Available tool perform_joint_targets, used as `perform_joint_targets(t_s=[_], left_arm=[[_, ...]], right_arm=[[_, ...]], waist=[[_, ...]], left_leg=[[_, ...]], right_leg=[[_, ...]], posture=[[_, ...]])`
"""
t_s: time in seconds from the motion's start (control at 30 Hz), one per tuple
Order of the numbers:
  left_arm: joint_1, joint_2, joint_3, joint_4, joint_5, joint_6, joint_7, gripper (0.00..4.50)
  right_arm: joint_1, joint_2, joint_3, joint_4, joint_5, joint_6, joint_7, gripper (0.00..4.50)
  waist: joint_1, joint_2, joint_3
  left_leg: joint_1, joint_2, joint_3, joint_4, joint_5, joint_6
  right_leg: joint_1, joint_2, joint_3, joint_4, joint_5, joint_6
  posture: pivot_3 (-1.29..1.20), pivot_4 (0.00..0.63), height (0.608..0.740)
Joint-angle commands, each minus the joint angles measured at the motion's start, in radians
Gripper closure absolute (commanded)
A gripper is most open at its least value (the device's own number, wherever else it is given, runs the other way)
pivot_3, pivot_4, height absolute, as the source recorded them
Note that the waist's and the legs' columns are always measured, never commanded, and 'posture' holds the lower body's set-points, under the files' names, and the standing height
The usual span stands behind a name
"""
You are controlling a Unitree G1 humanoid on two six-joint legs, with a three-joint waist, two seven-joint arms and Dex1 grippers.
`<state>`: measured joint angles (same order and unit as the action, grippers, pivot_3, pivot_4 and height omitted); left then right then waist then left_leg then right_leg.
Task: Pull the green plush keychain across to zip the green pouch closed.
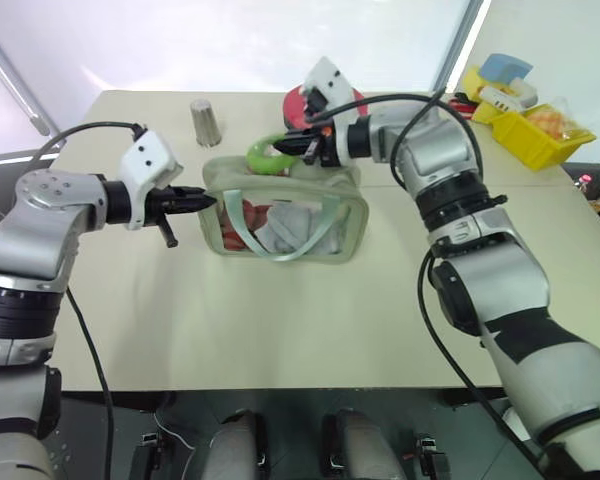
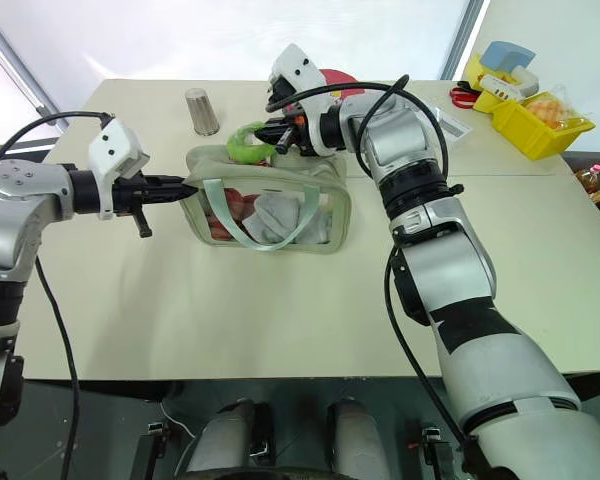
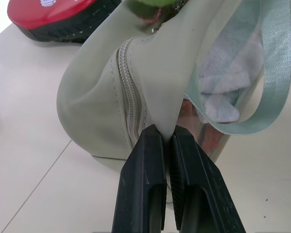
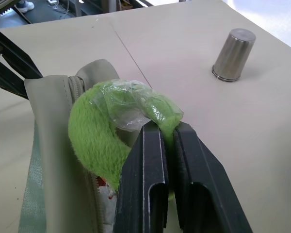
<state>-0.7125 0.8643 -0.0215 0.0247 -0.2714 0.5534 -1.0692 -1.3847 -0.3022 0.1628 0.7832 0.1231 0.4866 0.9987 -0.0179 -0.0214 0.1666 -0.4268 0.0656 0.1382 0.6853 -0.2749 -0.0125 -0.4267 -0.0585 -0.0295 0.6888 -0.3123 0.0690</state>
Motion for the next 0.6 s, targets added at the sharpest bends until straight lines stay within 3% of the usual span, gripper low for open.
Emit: perform_joint_targets(t_s=[0.03, 0.4, 0.6], left_arm=[[-0.009, 0.005, 0.005, 0.003, 0.007, -0.02, -0.003, 4.5], [0.037, 0.024, 0.02, -0.018, -0.01, -0.006, -0.015, 4.5], [0.022, 0.015, 0.007, -0.002, -0.01, -0.01, -0.024, 4.5]], right_arm=[[0.004, -0.069, -0.043, -0.126, 0.007, 0.049, -0.009, 4.45], [0.222, -0.393, -0.099, -0.623, -0.052, 0.268, -0.157, 4.45], [0.449, -0.513, -0.076, -0.742, -0.152, 0.224, -0.263, 4.45]], waist=[[0.001, 0.0, 0.0], [0.002, 0.0, 0.0], [0.006, 0.0, 0.0]], left_leg=[[0.0, 0.0, 0.0, 0.0, 0.0, 0.0], [0.0, 0.0, 0.0, 0.0, 0.0, 0.0], [0.001, 0.0, 0.0, 0.0, 0.0, 0.0]], right_leg=[[0.0, 0.0, 0.0, 0.0, 0.0, 0.0], [0.0, 0.0, 0.0, 0.0, 0.0, 0.0], [0.0, 0.0, 0.0, 0.0, 0.0, 0.0]], posture=[[0.0, 0.15, 0.74], [0.0, 0.15, 0.74], [0.0, 0.15, 0.74]])
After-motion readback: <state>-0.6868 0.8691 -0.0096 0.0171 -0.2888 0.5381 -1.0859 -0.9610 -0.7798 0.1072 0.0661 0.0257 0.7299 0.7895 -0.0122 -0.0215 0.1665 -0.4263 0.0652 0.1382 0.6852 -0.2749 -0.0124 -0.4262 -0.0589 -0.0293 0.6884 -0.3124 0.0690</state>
